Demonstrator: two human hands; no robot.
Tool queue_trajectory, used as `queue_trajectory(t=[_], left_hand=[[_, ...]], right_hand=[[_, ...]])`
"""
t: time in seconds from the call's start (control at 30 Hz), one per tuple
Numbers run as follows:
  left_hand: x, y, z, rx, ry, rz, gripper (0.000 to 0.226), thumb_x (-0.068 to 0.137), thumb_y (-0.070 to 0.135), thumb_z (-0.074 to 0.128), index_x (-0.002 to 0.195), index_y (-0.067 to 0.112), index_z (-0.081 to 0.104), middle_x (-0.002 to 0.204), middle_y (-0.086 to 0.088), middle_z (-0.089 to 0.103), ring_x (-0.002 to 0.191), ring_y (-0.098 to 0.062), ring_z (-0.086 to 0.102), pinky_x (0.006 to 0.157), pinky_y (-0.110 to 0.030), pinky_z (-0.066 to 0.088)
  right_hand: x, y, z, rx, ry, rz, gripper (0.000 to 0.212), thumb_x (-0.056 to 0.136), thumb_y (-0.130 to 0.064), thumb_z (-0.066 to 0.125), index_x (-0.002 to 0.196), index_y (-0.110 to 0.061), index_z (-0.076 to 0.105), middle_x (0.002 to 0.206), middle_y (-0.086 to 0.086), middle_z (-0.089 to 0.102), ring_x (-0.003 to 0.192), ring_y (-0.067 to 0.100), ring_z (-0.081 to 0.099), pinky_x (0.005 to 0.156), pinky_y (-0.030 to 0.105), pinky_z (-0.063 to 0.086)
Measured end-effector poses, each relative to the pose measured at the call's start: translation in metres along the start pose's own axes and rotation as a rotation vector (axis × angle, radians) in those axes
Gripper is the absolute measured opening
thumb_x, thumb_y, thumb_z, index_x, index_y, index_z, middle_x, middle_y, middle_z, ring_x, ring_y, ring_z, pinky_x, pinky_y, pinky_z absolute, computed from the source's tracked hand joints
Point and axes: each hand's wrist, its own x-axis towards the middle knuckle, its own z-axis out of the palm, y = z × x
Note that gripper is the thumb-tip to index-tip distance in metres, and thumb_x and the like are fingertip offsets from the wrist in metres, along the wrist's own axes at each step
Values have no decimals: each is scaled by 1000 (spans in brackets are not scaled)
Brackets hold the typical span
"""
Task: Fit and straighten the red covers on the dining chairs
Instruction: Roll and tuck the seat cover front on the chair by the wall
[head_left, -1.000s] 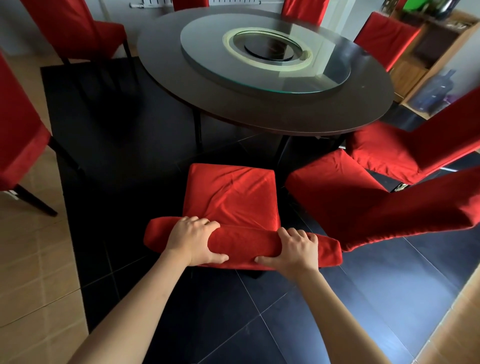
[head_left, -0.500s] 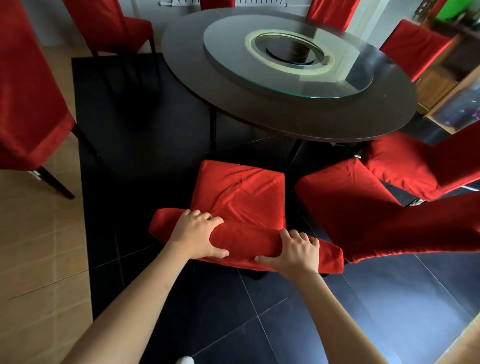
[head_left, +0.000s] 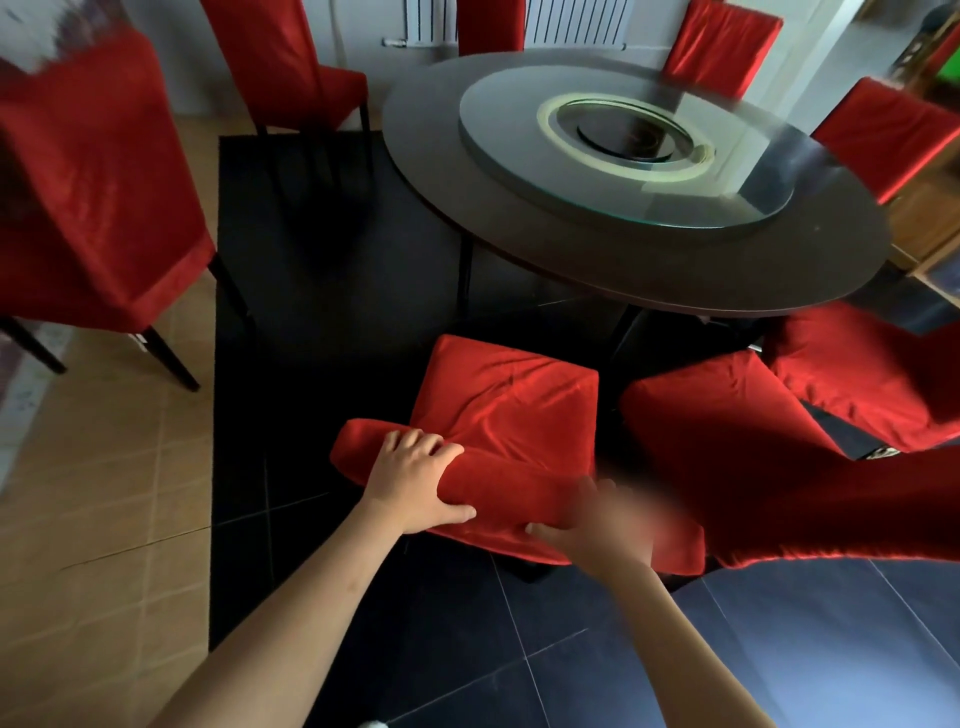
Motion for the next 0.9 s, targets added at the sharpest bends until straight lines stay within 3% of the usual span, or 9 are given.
queue_trajectory(t=[0.13,0.33,0.47,0.67,0.9], left_hand=[[-4,-5,-6,-31,-11,-12,85,71,77,51,143,34,36,147,2,39,138,-22,29,114,-43,16],[-19,-72,-27,-126,105,-234,85,72,78,49,145,38,33,153,-2,33,142,-23,23,116,-46,15],[-31,-149,-56,-137,209,-387,82,75,77,49,146,38,33,150,-1,36,140,-23,26,114,-46,21],[-49,-285,-98,-119,318,-593,81,77,77,47,146,37,33,143,2,43,134,-20,35,106,-41,28],[-48,-447,-139,-132,450,-729,78,74,74,55,140,35,41,136,2,50,130,-23,42,104,-49,32]], right_hand=[[3,4,-2,61,-1,-45,106,58,-95,3,129,-30,49,118,-5,61,117,20,52,100,45,32],[27,-41,-27,246,4,-171,82,76,-81,35,139,-28,40,124,-1,59,121,21,49,104,44,30],[63,-117,-61,278,39,-303,72,83,-73,41,137,-24,42,120,3,60,120,24,49,102,42,33],[112,-261,-104,293,109,-500,68,85,-68,45,137,-26,43,130,0,57,124,21,47,103,40,34],[167,-426,-131,300,101,-600,72,86,-70,40,142,-25,38,134,-1,54,126,19,45,108,38,31]])
